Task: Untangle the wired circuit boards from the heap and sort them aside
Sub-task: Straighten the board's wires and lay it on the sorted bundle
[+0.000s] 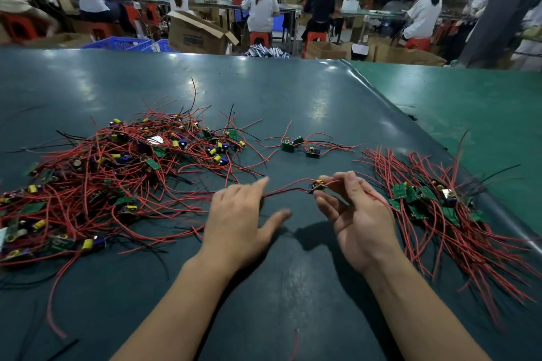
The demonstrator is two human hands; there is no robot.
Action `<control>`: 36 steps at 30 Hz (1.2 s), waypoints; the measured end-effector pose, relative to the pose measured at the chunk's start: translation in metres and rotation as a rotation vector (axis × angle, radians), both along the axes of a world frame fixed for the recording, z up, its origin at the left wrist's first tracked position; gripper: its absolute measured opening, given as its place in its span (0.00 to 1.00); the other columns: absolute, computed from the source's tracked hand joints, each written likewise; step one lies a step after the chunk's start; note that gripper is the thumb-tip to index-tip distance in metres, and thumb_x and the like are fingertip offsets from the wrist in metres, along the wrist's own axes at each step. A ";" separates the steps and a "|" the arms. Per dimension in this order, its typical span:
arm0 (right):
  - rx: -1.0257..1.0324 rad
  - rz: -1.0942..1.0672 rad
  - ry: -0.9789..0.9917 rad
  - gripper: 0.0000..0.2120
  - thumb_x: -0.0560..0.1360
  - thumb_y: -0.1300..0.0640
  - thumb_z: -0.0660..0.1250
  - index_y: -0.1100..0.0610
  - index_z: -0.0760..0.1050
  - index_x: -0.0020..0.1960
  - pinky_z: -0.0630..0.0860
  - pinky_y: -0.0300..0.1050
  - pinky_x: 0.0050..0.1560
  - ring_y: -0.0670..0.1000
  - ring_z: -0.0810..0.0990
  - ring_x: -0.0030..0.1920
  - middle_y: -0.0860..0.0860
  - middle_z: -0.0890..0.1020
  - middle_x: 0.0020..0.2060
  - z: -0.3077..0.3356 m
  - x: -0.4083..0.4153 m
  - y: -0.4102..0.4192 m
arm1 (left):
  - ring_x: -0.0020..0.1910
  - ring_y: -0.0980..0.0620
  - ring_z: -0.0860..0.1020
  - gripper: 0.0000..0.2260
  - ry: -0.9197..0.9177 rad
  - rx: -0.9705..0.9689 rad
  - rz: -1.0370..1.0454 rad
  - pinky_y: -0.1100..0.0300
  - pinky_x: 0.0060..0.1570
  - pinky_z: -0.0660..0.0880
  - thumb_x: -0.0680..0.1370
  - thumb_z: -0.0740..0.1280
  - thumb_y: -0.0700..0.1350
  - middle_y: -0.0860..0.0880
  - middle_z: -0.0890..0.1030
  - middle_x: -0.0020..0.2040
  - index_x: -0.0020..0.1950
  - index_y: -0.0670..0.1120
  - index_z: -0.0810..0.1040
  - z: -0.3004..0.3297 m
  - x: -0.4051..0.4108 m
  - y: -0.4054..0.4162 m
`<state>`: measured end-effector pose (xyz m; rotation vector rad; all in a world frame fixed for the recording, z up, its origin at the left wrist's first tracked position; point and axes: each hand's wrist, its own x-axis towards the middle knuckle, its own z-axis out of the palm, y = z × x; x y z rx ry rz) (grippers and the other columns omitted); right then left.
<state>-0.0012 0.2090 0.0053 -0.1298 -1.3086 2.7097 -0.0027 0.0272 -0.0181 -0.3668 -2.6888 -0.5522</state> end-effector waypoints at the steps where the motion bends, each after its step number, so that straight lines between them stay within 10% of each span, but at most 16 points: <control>1: -0.001 0.004 -0.003 0.11 0.80 0.58 0.60 0.61 0.76 0.44 0.81 0.43 0.34 0.55 0.84 0.33 0.58 0.85 0.40 0.001 0.000 0.001 | 0.63 0.51 0.72 0.27 -0.048 -0.024 0.022 0.55 0.62 0.64 0.76 0.63 0.65 0.53 0.77 0.62 0.71 0.52 0.71 -0.002 -0.002 -0.003; 11: -0.320 0.059 -0.038 0.07 0.71 0.56 0.67 0.59 0.79 0.38 0.80 0.38 0.35 0.50 0.84 0.36 0.54 0.83 0.35 0.015 0.003 0.008 | 0.60 0.40 0.69 0.16 -0.004 0.022 0.544 0.48 0.60 0.66 0.76 0.71 0.52 0.41 0.77 0.58 0.60 0.47 0.82 -0.003 -0.020 -0.054; 17: -0.306 0.185 -0.103 0.03 0.66 0.65 0.67 0.60 0.76 0.40 0.79 0.35 0.32 0.51 0.84 0.34 0.56 0.83 0.34 0.012 0.007 -0.001 | 0.49 0.46 0.73 0.15 0.389 0.243 0.189 0.51 0.50 0.70 0.74 0.68 0.59 0.49 0.79 0.46 0.50 0.49 0.85 0.006 0.003 0.000; 25: 0.021 0.272 -0.161 0.08 0.65 0.64 0.70 0.61 0.75 0.44 0.78 0.37 0.29 0.51 0.82 0.29 0.57 0.83 0.34 0.001 0.008 -0.013 | 0.39 0.57 0.80 0.12 -0.102 1.018 -0.253 0.67 0.41 0.76 0.76 0.67 0.47 0.53 0.82 0.43 0.59 0.52 0.79 0.009 0.012 0.027; 31: 0.408 0.308 0.005 0.15 0.67 0.50 0.74 0.57 0.82 0.50 0.79 0.43 0.32 0.50 0.83 0.36 0.55 0.85 0.41 -0.004 0.011 -0.017 | 0.36 0.58 0.81 0.07 -0.137 1.108 -0.223 0.66 0.40 0.76 0.77 0.67 0.32 0.51 0.85 0.39 0.47 0.41 0.83 0.011 0.008 0.022; 36: 0.560 0.157 0.063 0.01 0.74 0.61 0.71 0.56 0.80 0.45 0.77 0.43 0.25 0.51 0.82 0.32 0.55 0.85 0.38 -0.007 0.013 -0.018 | 0.37 0.53 0.83 0.06 -0.157 1.098 -0.212 0.62 0.41 0.79 0.76 0.69 0.32 0.50 0.84 0.38 0.44 0.41 0.82 0.009 0.008 0.024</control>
